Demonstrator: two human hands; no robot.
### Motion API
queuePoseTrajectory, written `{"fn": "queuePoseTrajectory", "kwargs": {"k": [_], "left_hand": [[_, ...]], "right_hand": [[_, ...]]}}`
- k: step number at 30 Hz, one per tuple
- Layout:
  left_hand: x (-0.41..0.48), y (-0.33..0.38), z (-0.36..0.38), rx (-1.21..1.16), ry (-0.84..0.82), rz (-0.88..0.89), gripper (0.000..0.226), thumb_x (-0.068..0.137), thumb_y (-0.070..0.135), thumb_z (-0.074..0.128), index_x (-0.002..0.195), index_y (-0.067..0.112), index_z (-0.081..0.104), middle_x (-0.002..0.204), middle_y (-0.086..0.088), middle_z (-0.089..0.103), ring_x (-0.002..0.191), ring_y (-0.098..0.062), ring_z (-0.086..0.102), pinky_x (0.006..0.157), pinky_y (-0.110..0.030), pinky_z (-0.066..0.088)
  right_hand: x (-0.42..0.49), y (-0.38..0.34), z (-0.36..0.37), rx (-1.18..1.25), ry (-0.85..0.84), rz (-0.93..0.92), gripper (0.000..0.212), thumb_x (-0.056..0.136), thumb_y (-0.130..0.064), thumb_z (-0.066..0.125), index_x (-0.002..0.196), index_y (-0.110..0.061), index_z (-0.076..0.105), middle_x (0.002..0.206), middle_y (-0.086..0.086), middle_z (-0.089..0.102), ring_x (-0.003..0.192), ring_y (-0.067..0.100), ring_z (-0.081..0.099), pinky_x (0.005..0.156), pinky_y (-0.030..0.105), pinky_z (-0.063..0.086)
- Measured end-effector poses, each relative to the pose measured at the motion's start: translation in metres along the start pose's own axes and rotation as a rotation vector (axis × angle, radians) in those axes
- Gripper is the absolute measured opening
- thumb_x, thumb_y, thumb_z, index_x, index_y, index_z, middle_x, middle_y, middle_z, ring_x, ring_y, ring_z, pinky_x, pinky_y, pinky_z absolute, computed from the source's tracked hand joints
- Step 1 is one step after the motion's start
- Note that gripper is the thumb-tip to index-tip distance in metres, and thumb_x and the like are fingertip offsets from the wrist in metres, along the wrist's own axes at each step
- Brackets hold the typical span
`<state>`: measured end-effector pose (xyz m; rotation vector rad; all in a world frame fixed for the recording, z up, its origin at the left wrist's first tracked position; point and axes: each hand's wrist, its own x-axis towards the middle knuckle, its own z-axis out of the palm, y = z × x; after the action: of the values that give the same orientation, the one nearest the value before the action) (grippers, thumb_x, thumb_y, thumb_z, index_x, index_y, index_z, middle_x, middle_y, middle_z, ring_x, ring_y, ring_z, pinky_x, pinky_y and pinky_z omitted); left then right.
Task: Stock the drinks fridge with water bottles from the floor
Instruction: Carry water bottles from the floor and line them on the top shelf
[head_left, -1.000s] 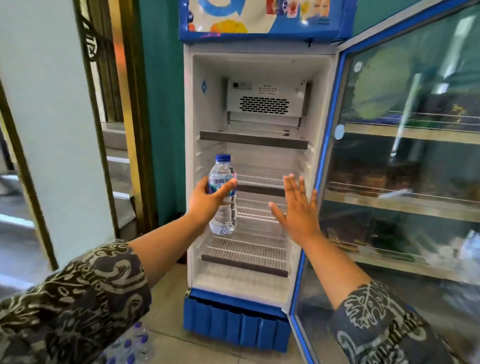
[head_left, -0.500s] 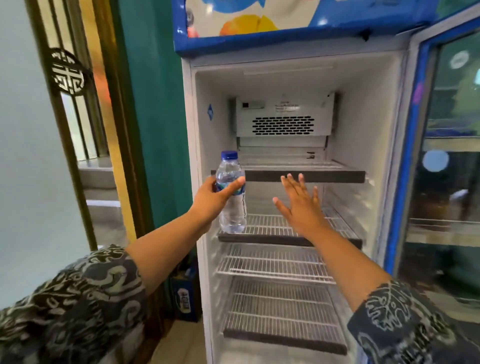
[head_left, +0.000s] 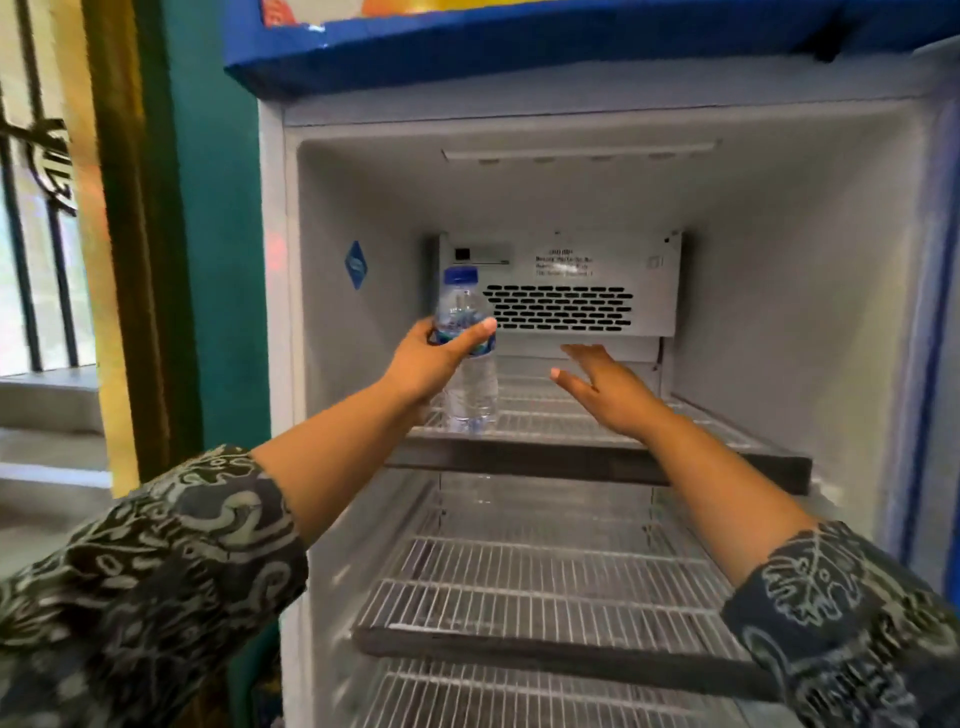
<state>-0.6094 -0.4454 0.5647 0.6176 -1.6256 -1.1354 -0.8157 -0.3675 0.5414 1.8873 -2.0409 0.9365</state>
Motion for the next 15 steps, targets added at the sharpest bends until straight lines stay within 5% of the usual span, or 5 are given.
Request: {"fn": "queuePoseTrajectory", "kwargs": {"k": [8, 15], "left_hand": [[0.065, -0.041, 0.059, 0.098, -0.084, -0.146, 0.063, 0.079, 0.045, 0.069, 0.130, 0.018, 0.043, 0.126, -0.008, 0.055, 0.113, -0.026, 0.054, 0.086, -0.037, 0.042], [0.081, -0.052, 0.067, 0.157, -0.234, -0.166, 0.064, 0.081, 0.048, 0.065, 0.133, 0.020, 0.041, 0.129, -0.006, 0.053, 0.114, -0.024, 0.054, 0.087, -0.039, 0.042]], "right_hand": [[0.039, 0.051, 0.013, -0.166, -0.334, 0.217, 0.067, 0.095, -0.054, 0.034, 0.148, -0.014, 0.025, 0.155, 0.010, 0.024, 0.142, 0.028, 0.025, 0.114, 0.039, 0.022], [0.046, 0.054, 0.004, 0.050, -0.189, 0.278, 0.044, 0.102, -0.028, 0.034, 0.143, -0.014, 0.036, 0.152, 0.005, 0.033, 0.137, 0.025, 0.034, 0.109, 0.031, 0.028]]}}
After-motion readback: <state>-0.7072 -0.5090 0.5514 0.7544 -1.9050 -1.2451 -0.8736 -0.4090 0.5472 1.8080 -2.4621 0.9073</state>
